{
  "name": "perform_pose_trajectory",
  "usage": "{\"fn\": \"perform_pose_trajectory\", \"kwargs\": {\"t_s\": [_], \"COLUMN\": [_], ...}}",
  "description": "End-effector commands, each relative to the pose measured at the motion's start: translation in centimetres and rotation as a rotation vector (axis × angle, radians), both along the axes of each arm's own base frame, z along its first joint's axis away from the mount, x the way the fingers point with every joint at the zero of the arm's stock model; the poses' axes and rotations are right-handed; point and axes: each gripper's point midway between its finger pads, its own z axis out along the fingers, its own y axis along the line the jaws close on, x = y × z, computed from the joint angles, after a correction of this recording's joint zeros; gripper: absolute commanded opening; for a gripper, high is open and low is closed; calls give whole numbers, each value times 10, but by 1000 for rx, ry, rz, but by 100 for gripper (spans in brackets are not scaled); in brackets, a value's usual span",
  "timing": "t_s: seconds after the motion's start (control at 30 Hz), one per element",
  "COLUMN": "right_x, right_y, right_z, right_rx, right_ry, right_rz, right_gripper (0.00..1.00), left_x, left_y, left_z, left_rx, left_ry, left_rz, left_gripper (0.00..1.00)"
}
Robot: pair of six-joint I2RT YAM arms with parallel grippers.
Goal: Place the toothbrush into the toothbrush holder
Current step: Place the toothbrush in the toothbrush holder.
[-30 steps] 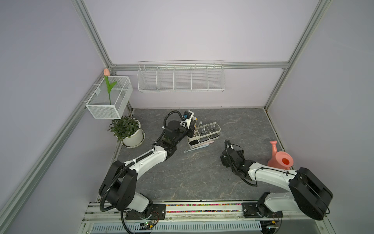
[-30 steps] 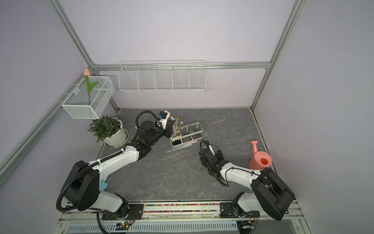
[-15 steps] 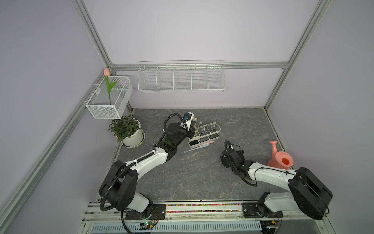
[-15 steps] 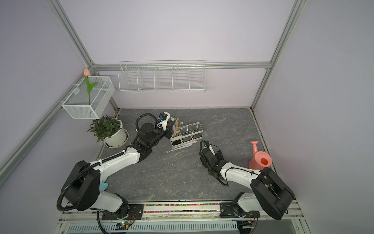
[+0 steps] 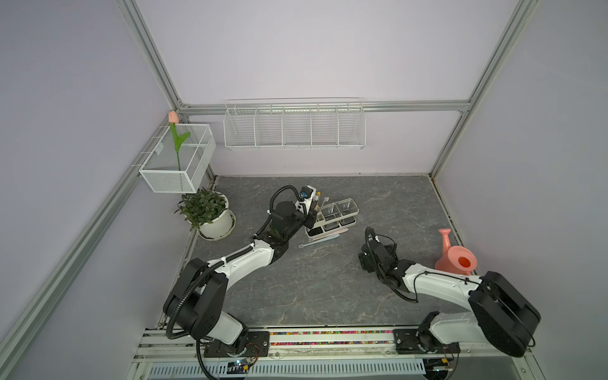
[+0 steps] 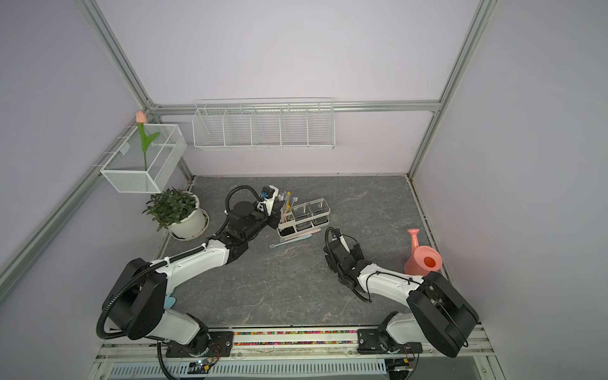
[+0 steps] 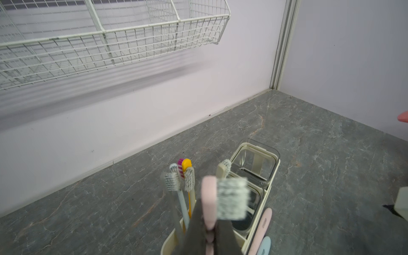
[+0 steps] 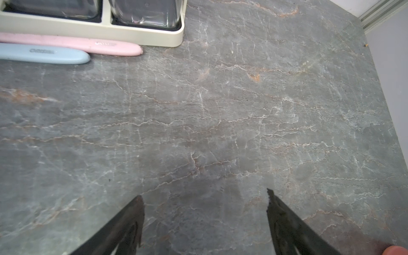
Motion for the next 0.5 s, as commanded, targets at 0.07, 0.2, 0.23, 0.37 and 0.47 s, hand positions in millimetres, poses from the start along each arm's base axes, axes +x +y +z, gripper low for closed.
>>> {"fn": "perform_pose_trajectory", "kwargs": {"t_s": [0.07, 0.2, 0.23, 0.37, 0.47], "right_x": [4, 3, 3, 3, 3], "right_y": [1, 0, 0, 0, 0], "right_z": [3, 3, 3, 3, 3], "right_rx": [13, 15, 17, 19, 17], "right_ry": [3, 4, 3, 3, 5], "right_rz": [-17, -17, -18, -19, -18], "right_gripper": [89, 89, 89, 89, 89], "left_x": [5, 8, 8, 9, 11], "left_y": [2, -1, -1, -1, -1], "left_z": [-21, -30, -32, -36, -40], "left_rx": [60, 68, 70, 78, 81], "left_ry": [28, 46, 48, 53, 56], "left_rz": [24, 21, 20, 25, 30], "left_gripper": [0, 0, 0, 0, 0]}}
